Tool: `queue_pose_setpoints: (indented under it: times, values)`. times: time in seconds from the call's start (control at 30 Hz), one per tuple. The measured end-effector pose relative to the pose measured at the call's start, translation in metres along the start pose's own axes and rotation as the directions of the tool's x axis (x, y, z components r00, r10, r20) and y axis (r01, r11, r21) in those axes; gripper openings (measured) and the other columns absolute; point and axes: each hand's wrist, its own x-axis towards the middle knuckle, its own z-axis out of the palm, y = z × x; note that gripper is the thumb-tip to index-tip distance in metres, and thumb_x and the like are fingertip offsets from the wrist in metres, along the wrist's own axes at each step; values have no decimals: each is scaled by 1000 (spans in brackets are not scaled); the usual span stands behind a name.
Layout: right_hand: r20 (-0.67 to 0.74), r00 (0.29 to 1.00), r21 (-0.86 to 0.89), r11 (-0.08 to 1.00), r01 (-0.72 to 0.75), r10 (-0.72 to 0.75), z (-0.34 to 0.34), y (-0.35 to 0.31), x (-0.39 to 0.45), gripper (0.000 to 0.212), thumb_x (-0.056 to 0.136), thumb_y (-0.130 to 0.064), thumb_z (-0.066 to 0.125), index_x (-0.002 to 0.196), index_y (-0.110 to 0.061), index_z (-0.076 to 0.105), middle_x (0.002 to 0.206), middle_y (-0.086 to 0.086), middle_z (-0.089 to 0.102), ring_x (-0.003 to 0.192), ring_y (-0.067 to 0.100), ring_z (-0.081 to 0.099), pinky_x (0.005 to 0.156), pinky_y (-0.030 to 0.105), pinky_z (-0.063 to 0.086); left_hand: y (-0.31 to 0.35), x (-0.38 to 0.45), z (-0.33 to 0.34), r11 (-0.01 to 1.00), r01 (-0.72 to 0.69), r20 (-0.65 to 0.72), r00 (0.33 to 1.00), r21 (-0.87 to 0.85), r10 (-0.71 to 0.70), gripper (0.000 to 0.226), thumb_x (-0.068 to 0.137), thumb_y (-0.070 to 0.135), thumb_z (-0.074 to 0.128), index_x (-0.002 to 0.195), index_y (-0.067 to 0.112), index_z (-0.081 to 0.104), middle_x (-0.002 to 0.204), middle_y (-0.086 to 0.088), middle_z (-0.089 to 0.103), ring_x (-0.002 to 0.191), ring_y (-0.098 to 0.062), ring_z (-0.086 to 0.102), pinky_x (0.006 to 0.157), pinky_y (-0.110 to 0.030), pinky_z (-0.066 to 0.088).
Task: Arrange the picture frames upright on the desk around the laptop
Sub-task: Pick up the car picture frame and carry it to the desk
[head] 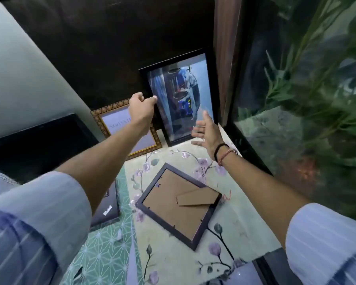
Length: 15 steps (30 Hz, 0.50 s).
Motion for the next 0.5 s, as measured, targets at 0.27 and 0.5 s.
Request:
queue_pose_setpoints:
  times: [0.27,0.5]
  values:
    - [-22,998,65,996,-58,60,-17,15,5,73,99,-62,36,141,-4,50,140,17,55,122,35,58,98,54,52,11,17,21,992,112,55,993,-53,-109,61,102,11,58,157,5,31,157,-13,44,143,-29,44,107,-31,40]
    - [-35,998,81,995,-51,54,-32,13,6,74,97,-63,39,141,-4,50,139,18,55,122,34,59,95,53,55,7,17,19,990,117,67,991,-83,-112,32,102,7,57,133,6,60,118,-6,67,107,-19,60,100,-31,49]
